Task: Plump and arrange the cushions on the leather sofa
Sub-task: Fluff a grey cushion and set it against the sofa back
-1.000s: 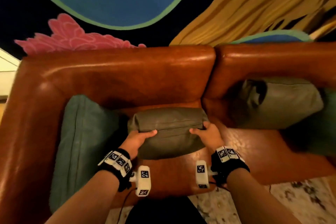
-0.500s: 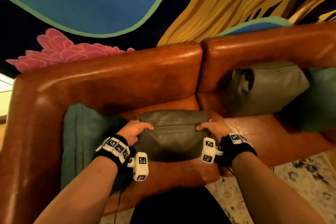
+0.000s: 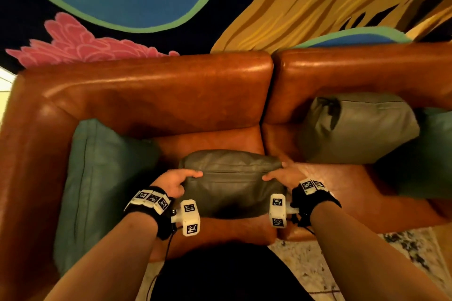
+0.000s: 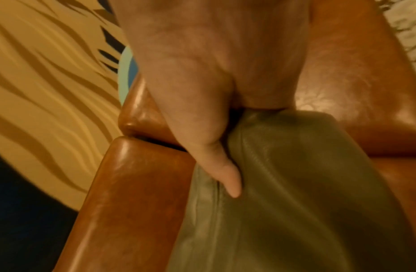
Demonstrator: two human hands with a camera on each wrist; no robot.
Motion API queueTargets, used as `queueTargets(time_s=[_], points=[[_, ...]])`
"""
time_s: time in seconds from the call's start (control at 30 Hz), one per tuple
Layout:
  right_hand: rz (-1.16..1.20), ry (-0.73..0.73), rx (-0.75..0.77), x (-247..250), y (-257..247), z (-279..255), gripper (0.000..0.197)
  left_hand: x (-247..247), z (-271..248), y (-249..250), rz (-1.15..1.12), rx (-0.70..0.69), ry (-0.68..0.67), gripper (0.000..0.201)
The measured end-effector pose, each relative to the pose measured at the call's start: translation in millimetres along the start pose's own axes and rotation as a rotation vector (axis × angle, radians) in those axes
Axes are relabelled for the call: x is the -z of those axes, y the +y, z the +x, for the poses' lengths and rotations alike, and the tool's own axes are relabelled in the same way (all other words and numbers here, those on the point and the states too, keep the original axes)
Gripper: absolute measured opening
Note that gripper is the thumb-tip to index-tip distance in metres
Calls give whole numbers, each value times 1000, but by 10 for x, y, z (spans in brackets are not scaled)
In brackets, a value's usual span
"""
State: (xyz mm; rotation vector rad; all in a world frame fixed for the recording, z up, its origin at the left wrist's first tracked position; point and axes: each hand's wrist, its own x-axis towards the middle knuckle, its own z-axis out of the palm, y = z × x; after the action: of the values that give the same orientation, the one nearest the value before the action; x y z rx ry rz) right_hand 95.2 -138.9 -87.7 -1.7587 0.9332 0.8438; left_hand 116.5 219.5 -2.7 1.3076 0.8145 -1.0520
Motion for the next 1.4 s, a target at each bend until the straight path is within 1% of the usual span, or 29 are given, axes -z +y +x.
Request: queueTargets(time_s=[0.07, 0.13, 0.2, 0.23, 0.27, 0.37, 0.4, 0.47, 0.5, 0.57, 0.6, 0.63, 0.67, 0.7, 0.73, 0.8, 0.83, 0.87, 0.9, 0.97, 1.0, 1.07, 1.1, 1.13, 1.2, 1.27, 1.3, 1.33, 1.4], points=[[-6, 25, 70, 77, -181, -208, 67, -87, 11, -23, -58, -79, 41, 60], [-26, 39, 133, 117, -374, -469, 54, -174, -11, -51, 63, -204, 90, 46], [44, -9, 193, 149, -410, -505, 36, -175, -31, -97, 237, -304, 164, 37], [79, -30, 196, 156, -422, -499, 37, -138, -24, -145, 268, -344, 193, 35], [121, -43, 205, 157, -443, -505, 42, -61, 6, -195, 255, -359, 191, 41], [262, -84, 173, 224, -500, -449, 52, 86, -9, -288, 37, -362, 125, 55], [289, -135, 170, 250, -532, -453, 49, 139, -19, -327, -12, -367, 121, 56], [296, -172, 129, 372, -600, -406, 36, 269, -55, -379, -28, -361, 145, 53], [311, -145, 103, 454, -635, -371, 34, 337, -73, -381, -31, -359, 156, 49], [384, -94, 77, 629, -626, -228, 50, 467, -108, -373, -34, -358, 177, 37], [411, -83, 92, 691, -595, -177, 59, 512, -92, -376, -30, -369, 202, 42], [418, -55, 88, 737, -566, -191, 63, 545, -34, -392, -30, -357, 248, 55], [404, -38, 105, 761, -541, -210, 62, 543, 19, -416, -36, -336, 317, 64], [394, -10, 103, 742, -515, -229, 56, 514, 66, -453, -46, -299, 400, 67], [399, 4, 109, 720, -441, -167, 48, 456, 120, -498, -71, -252, 464, 63], [334, 95, 95, 636, -306, -26, 31, 315, 261, -594, -162, -130, 495, 36], [257, 172, 72, 599, -259, 14, 27, 231, 301, -622, -201, -89, 491, 28], [177, 241, 96, 569, -227, 53, 28, 173, 338, -645, -223, -93, 520, 25], [84, 296, 145, 543, -240, -3, 29, 127, 382, -647, -226, -138, 557, 30], [-14, 342, 223, 452, -365, -199, 36, -1, 407, -577, -143, -235, 653, 63], [-20, 371, 260, 374, -429, -286, 40, -117, 359, -494, -63, -306, 695, 71], [-77, 430, 335, 168, -609, -463, 43, -425, 204, -242, 165, -489, 733, 61], [-120, 427, 403, 81, -707, -543, 43, -550, 114, -99, 255, -578, 713, 56], [-149, 397, 482, 80, -774, -620, 41, -593, -4, 63, 289, -636, 690, 51], [-155, 411, 569, 349, -870, -711, 38, -365, -229, 292, 229, -726, 674, 38], [-102, 472, 530, 737, -907, -731, 45, 16, -341, 380, 133, -709, 752, 40], [-67, 502, 497, 822, -896, -701, 48, 112, -336, 366, 152, -695, 803, 44], [-57, 521, 472, 815, -922, -724, 49, 75, -329, 374, 232, -685, 813, 49], [-61, 509, 538, 662, -972, -804, 48, -131, -287, 275, 267, -702, 721, 57]])
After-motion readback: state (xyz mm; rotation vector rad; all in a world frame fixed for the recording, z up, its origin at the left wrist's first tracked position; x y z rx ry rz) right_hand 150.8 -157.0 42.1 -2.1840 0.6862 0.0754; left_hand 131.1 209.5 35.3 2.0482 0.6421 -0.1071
